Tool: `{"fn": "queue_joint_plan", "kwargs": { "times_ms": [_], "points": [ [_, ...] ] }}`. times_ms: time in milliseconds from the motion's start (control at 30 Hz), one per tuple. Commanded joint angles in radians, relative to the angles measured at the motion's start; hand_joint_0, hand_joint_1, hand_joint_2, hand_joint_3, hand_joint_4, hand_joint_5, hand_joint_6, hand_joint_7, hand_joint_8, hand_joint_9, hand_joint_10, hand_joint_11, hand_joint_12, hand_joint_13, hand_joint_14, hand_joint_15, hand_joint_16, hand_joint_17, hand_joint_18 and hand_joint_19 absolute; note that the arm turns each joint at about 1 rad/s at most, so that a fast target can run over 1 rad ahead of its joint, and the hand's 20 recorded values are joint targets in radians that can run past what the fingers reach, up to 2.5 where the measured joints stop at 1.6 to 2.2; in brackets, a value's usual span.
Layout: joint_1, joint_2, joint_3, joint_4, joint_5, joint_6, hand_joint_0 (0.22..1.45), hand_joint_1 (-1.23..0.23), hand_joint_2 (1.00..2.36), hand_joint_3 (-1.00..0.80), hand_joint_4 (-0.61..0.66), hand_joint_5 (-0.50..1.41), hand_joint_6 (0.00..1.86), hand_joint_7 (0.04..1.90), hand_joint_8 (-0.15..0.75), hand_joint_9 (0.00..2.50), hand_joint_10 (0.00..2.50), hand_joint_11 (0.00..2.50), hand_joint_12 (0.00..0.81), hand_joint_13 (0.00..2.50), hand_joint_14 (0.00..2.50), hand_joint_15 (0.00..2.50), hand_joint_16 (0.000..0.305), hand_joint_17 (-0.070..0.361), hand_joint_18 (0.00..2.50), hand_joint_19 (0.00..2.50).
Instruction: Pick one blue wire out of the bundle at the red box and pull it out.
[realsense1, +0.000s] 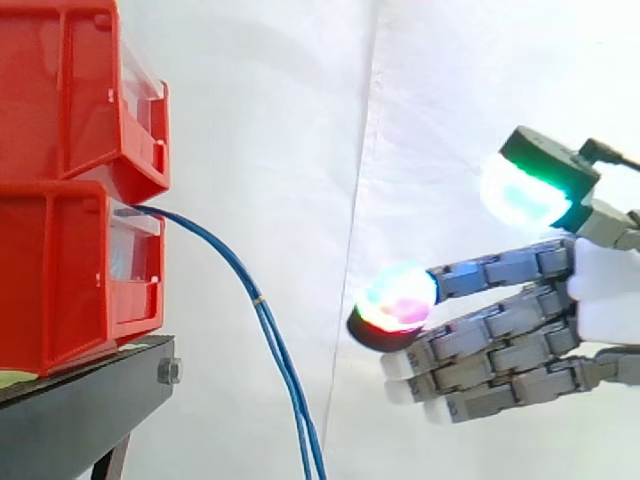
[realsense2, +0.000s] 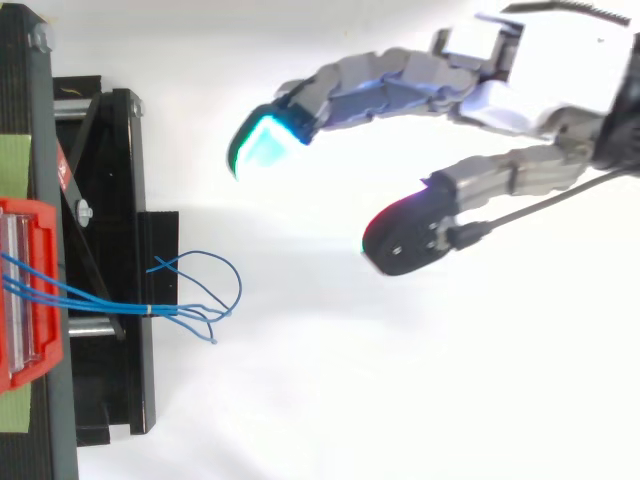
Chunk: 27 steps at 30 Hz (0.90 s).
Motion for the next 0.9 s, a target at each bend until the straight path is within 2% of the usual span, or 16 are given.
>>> {"fn": "queue_joint_plan", "kwargs": {
  "times_ms": [0,100,133,200,400,467,500,533,633,667,733,867],
  "points": [
    [0.009,-0.057,0.049,0.003,-0.001,0.001,0.48,-0.61,1.0,-0.5,0.26,-0.18,0.5,0.71,0.255,0.47,0.0,0.0,0.356,0.24,0.0,0.1,0.063,0.142,0.06,0.14],
    [0.012,-0.088,0.08,0.003,-0.001,0.002,0.48,-0.61,1.0,-0.5,0.26,-0.18,0.5,0.71,0.255,0.47,0.0,0.0,0.354,0.25,0.0,0.1,0.063,0.141,0.06,0.14],
    [0.018,-0.119,0.118,0.004,-0.003,0.004,0.48,-0.61,1.0,-0.5,0.26,-0.18,0.5,0.71,0.255,0.48,0.0,0.0,0.354,0.25,0.0,0.11,0.063,0.141,0.06,0.14],
    [0.024,-0.143,0.149,0.004,-0.004,0.004,0.48,-0.61,1.0,-0.5,0.26,-0.18,0.5,0.71,0.255,0.48,0.0,0.0,0.354,0.25,0.0,0.1,0.062,0.14,0.07,0.14],
    [0.043,-0.186,0.187,0.021,-0.001,0.001,0.49,-0.62,1.0,-0.5,0.27,-0.17,0.5,0.71,0.257,0.49,0.0,0.0,0.352,0.26,0.0,0.1,0.062,0.139,0.09,0.13],
    [0.047,-0.229,0.218,0.041,-0.001,0.008,0.49,-0.61,1.0,-0.5,0.27,-0.17,0.5,0.71,0.256,0.49,0.0,0.0,0.352,0.26,0.0,0.1,0.061,0.138,0.09,0.14],
    [0.047,-0.229,0.218,0.041,-0.001,0.008,0.49,-0.61,1.0,-0.5,0.27,-0.17,0.5,0.71,0.256,0.49,0.0,0.0,0.352,0.26,0.0,0.1,0.061,0.138,0.09,0.14],
    [0.049,-0.246,0.232,0.05,-0.001,0.019,0.49,-0.61,1.0,-0.5,0.27,-0.17,0.5,0.71,0.257,0.5,0.0,0.0,0.351,0.26,0.0,0.1,0.061,0.138,0.09,0.15],
    [0.052,-0.257,0.241,0.055,-0.001,0.031,0.49,-0.61,1.0,-0.5,0.27,-0.17,0.5,0.71,0.256,0.5,0.0,0.0,0.35,0.27,0.0,0.1,0.061,0.138,0.1,0.15],
    [0.059,-0.257,0.242,0.066,0.0,0.039,0.49,-0.61,1.0,-0.5,0.27,-0.17,0.5,0.72,0.258,0.5,0.0,0.0,0.35,0.27,0.0,0.1,0.061,0.137,0.1,0.15],
    [0.062,-0.257,0.242,0.067,0.0,0.036,0.49,-0.61,1.0,-0.5,0.27,-0.17,0.5,0.71,0.258,0.51,0.0,0.0,0.35,0.27,0.0,0.11,0.061,0.137,0.11,0.15],
    [0.062,-0.257,0.242,0.07,-0.003,0.036,0.5,-0.61,1.0,-0.5,0.27,-0.17,0.5,0.72,0.258,0.51,0.0,0.0,0.349,0.28,0.01,0.11,0.06,0.135,0.12,0.17]
  ]
}}
